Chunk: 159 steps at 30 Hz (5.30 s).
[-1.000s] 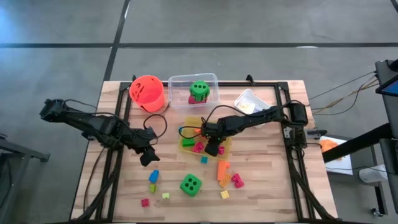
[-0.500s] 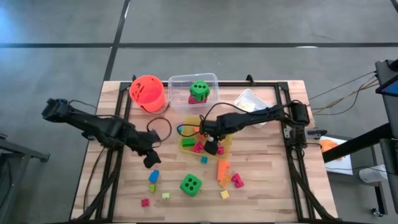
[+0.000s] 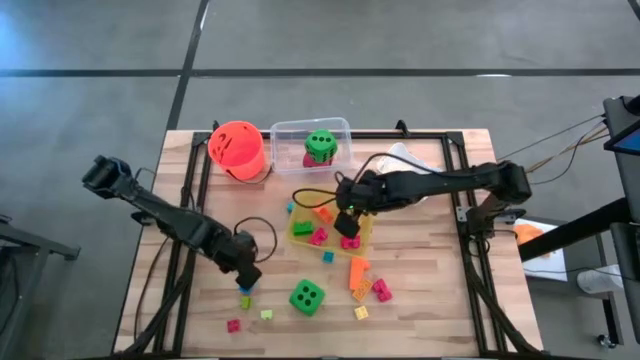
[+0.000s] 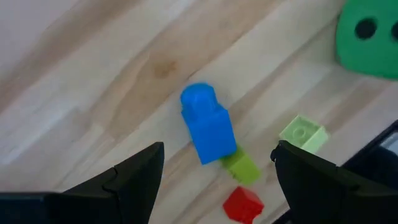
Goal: Pick & Place Toys
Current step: Put the blue game piece into the yellow bin
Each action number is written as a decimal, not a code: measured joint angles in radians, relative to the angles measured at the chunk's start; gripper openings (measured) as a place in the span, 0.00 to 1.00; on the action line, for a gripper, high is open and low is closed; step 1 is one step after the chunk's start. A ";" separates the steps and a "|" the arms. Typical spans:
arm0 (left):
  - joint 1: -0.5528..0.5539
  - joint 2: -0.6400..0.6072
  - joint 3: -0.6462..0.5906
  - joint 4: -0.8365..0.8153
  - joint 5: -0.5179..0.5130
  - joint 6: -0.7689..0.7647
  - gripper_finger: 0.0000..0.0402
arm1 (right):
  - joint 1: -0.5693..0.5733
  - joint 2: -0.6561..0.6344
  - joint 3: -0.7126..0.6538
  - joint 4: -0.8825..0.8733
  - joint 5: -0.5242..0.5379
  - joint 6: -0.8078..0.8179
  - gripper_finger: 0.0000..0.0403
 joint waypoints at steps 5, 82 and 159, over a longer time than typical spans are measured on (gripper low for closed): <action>-0.079 0.026 0.000 -0.003 -0.085 -0.124 0.74 | 0.001 -0.063 -0.001 0.002 0.040 0.019 0.85; 0.624 0.073 0.049 0.574 0.058 0.478 0.30 | 0.102 -0.261 -0.003 -0.234 0.263 0.143 0.85; 0.483 0.481 0.302 0.249 -0.270 0.995 0.32 | 0.111 -0.267 -0.004 -0.254 0.260 0.104 0.85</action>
